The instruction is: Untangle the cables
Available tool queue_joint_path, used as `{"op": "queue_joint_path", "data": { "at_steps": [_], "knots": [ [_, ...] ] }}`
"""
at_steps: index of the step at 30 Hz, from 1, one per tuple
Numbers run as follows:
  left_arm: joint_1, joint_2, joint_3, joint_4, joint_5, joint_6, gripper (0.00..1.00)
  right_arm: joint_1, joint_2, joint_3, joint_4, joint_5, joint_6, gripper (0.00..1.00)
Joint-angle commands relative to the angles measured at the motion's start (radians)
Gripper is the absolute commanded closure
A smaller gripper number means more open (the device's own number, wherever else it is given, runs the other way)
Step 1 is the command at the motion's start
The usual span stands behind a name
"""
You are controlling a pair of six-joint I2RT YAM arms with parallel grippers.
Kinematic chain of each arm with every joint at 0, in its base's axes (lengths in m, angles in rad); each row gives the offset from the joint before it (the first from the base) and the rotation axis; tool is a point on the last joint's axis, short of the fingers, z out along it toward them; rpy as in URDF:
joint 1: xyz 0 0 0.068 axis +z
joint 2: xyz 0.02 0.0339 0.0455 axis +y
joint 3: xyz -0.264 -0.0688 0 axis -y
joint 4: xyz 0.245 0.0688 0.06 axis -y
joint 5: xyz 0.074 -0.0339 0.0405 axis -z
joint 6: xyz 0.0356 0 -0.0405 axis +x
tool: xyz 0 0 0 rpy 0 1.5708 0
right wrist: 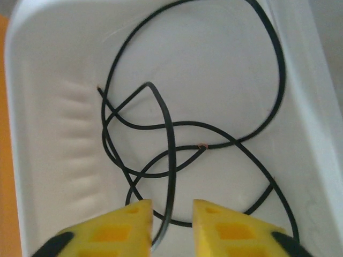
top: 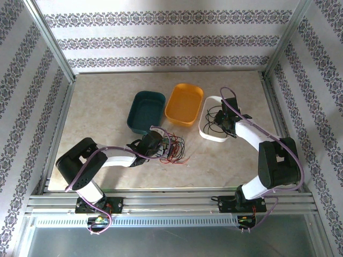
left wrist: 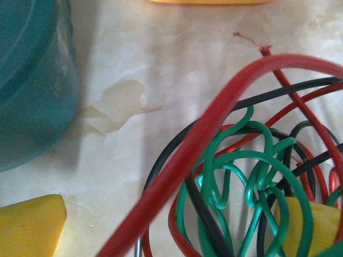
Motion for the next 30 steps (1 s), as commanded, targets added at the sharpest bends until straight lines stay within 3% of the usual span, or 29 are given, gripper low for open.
{"op": "queue_joint_path", "data": {
  "at_steps": [1,7,13,18,20,25,30],
  "knots": [
    [0.012,-0.044,-0.004,-0.033,-0.015,-0.002,0.01,-0.004,-0.04,-0.014,-0.025,0.035,0.013,0.62],
    [0.012,-0.082,0.003,-0.024,-0.017,-0.017,0.01,-0.001,-0.109,-0.018,-0.029,0.077,0.006,0.56],
    [0.011,-0.115,0.009,-0.012,-0.029,-0.033,0.01,0.033,-0.201,-0.029,-0.025,0.154,-0.054,0.55],
    [0.012,-0.132,0.01,-0.009,-0.039,-0.045,0.01,0.087,-0.252,-0.028,-0.021,0.138,-0.151,0.55],
    [0.012,-0.131,0.011,-0.01,-0.037,-0.044,0.01,0.126,-0.263,-0.033,-0.003,0.062,-0.204,0.55],
    [0.012,-0.118,0.019,-0.028,-0.028,-0.031,0.01,0.248,-0.26,-0.074,0.064,-0.319,-0.351,0.56],
    [0.012,-0.103,0.026,-0.04,-0.014,-0.019,0.0,0.331,-0.187,-0.079,0.029,-0.448,-0.382,0.58]
  ]
}}
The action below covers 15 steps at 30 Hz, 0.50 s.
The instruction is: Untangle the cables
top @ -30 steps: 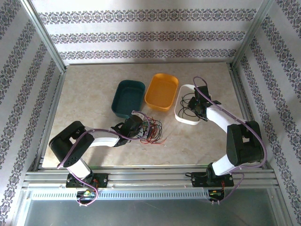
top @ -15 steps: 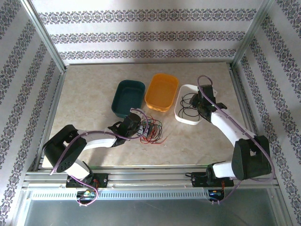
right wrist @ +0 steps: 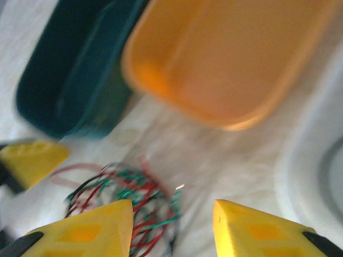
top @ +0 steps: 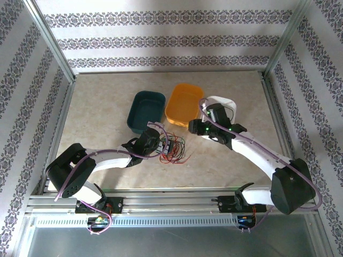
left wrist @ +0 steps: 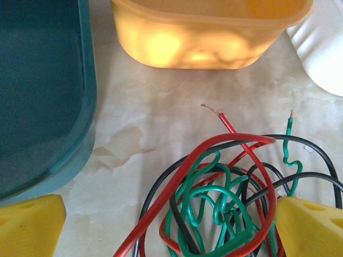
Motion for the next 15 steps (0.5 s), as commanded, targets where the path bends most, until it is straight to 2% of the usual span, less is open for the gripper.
{"op": "queue_joint_path", "data": {
  "at_steps": [1,4,15],
  "knots": [
    [0.012,0.016,0.028,-0.036,0.006,0.007,0.01,0.018,0.062,-0.021,0.0,-0.149,-0.053,0.59],
    [0.011,0.033,0.041,-0.054,0.019,0.018,0.05,0.018,0.116,-0.014,-0.006,-0.14,-0.051,0.64],
    [0.011,0.066,0.049,-0.051,0.024,0.012,0.05,0.018,0.268,0.037,-0.046,-0.157,-0.071,0.7]
  ]
}}
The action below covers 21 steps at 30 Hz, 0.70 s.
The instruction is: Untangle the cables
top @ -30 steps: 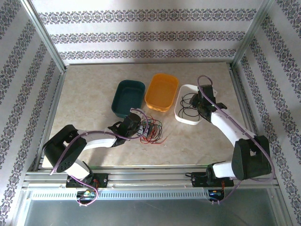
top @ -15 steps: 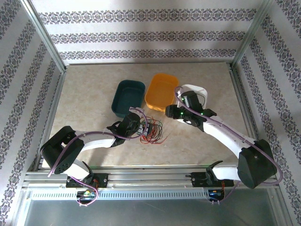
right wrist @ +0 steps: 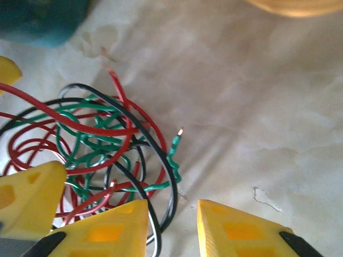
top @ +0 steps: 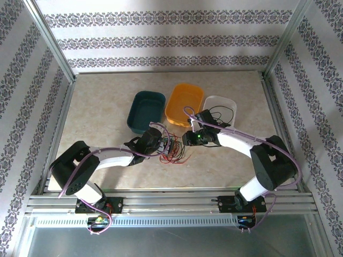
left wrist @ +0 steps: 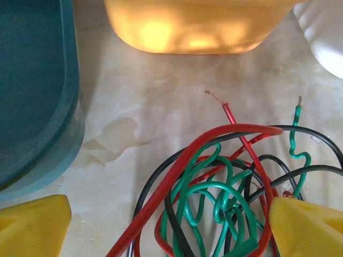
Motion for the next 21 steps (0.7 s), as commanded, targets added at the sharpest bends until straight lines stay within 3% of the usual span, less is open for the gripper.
{"op": "queue_joint_path", "data": {
  "at_steps": [1,16,21],
  "knots": [
    [0.012,0.018,0.016,-0.017,0.005,0.004,0.05,0.0,0.013,0.034,-0.014,-0.024,-0.023,0.7],
    [0.012,0.026,0.007,-0.01,-0.005,-0.001,0.05,0.011,0.096,0.065,0.016,-0.005,-0.006,0.72],
    [0.012,0.031,0.002,-0.008,-0.01,-0.001,0.05,0.012,0.086,0.054,0.029,0.017,0.002,0.86]
  ]
}}
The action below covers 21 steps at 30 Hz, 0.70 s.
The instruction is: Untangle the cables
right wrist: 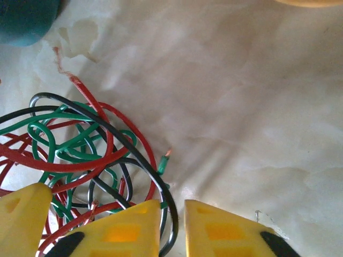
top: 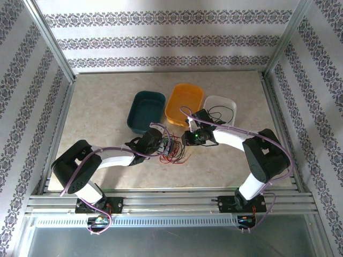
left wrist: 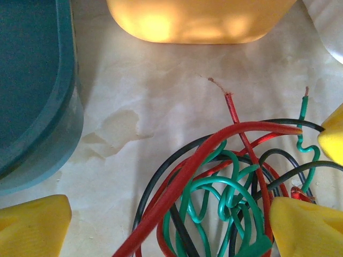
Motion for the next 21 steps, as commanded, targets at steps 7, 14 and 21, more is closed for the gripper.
{"op": "queue_joint_path", "data": {
  "at_steps": [7,14,21],
  "knots": [
    [0.012,0.034,0.005,-0.008,-0.008,0.006,0.05,0.007,-0.076,-0.026,0.027,0.084,0.017,0.98],
    [0.011,0.071,0.017,-0.03,-0.018,0.011,0.05,0.01,-0.238,-0.021,0.008,0.265,0.043,0.99],
    [0.012,0.115,0.034,-0.061,-0.034,0.011,0.05,0.01,-0.488,0.017,0.009,0.657,0.035,1.0]
  ]
}}
